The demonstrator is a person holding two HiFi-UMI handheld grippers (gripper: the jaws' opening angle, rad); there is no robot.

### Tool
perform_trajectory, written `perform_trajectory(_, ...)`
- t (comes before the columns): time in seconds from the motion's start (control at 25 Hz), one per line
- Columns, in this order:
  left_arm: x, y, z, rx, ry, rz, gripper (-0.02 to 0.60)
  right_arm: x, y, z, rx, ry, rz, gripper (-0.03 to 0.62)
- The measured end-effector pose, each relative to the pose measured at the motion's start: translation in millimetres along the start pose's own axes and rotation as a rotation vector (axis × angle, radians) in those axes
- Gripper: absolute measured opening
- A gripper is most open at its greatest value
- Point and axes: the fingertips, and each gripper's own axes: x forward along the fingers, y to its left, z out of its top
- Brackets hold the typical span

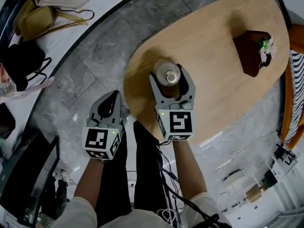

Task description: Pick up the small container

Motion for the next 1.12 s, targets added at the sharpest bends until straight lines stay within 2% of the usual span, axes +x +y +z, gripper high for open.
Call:
perform_trajectory(0.36,2.2,1.6,-1.5,0.003,0.008,-0.005,0.008,0.3,-1.2,1.0,-0.004,-0.053,-0.005,0.327)
perform_trajectory(0.52,2.9,2.2,1.2,0.007,0.002,-0.007,0.008,-0.8,-0.3,-5.9,-0.021,0.013,-0.014,0.326)
perform_trajectory(0.68,-0.5,2.7,2.8,0.002,-0.002,-0.002,0.008,-2.8,-2.3,-6.8,-0.017,0.016,-0.036,0.329)
perform_trajectory(0.92,-4.9,4.1,1.1,0.001,-0.009,0.005,0.008,-14.9,-14.3,3.0,-0.013,-0.081,-0.08,0.331)
perform_trajectory(1.12,-11.2,-2.4,7.7,0.007,-0.026,0.004,0.008,-36.4,-23.5,4.7,0.008,-0.07,-0.114,0.331)
